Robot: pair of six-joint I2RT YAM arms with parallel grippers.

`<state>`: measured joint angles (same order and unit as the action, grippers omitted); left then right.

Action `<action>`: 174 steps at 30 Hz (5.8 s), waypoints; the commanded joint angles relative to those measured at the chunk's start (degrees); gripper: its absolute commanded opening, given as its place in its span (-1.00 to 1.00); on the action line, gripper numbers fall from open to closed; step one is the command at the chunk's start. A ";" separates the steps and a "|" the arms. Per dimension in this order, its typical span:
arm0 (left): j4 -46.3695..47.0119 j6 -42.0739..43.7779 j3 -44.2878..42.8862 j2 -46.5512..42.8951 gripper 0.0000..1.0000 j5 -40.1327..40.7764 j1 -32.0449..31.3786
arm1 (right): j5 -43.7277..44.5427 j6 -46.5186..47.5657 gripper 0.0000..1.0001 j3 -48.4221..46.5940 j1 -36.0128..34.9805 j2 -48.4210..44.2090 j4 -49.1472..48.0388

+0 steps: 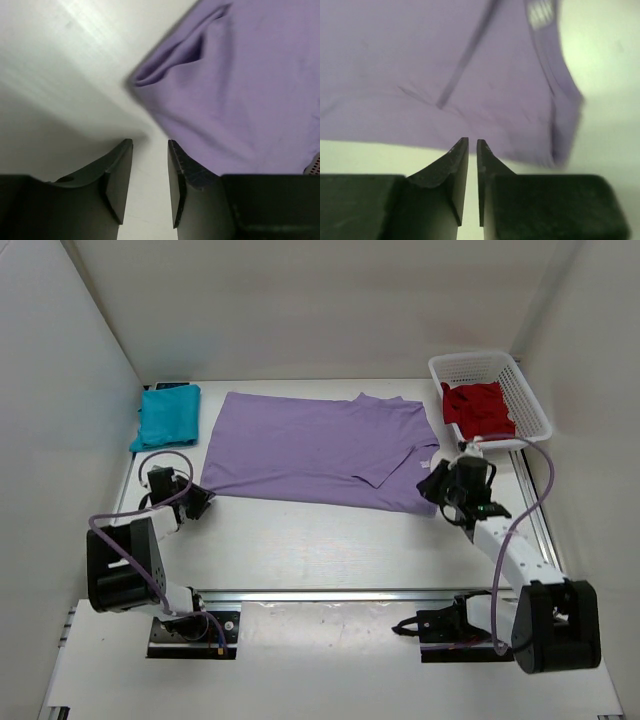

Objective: Fold and stack the t-shirts
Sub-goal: Fold the flattened tshirt in 1/3 of the way

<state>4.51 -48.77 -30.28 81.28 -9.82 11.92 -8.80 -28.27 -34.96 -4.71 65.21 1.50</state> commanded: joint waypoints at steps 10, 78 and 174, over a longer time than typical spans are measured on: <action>3.57 -2.64 -2.84 6.35 -0.25 0.42 -0.41 | -1.04 -4.60 -0.24 18.52 10.85 -6.34 -7.03; 0.75 10.98 -3.20 -4.20 -0.43 4.11 -45.40 | -7.72 -6.44 -0.43 7.71 -12.51 11.87 -16.87; 4.10 8.35 1.44 5.22 -0.47 3.06 -53.14 | -3.06 -3.89 -1.00 9.73 -23.67 13.55 -7.57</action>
<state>11.49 -40.40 -32.53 88.68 -5.54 -39.99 -13.78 -31.66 -27.57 -27.00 80.55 -8.38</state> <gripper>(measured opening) 0.261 0.003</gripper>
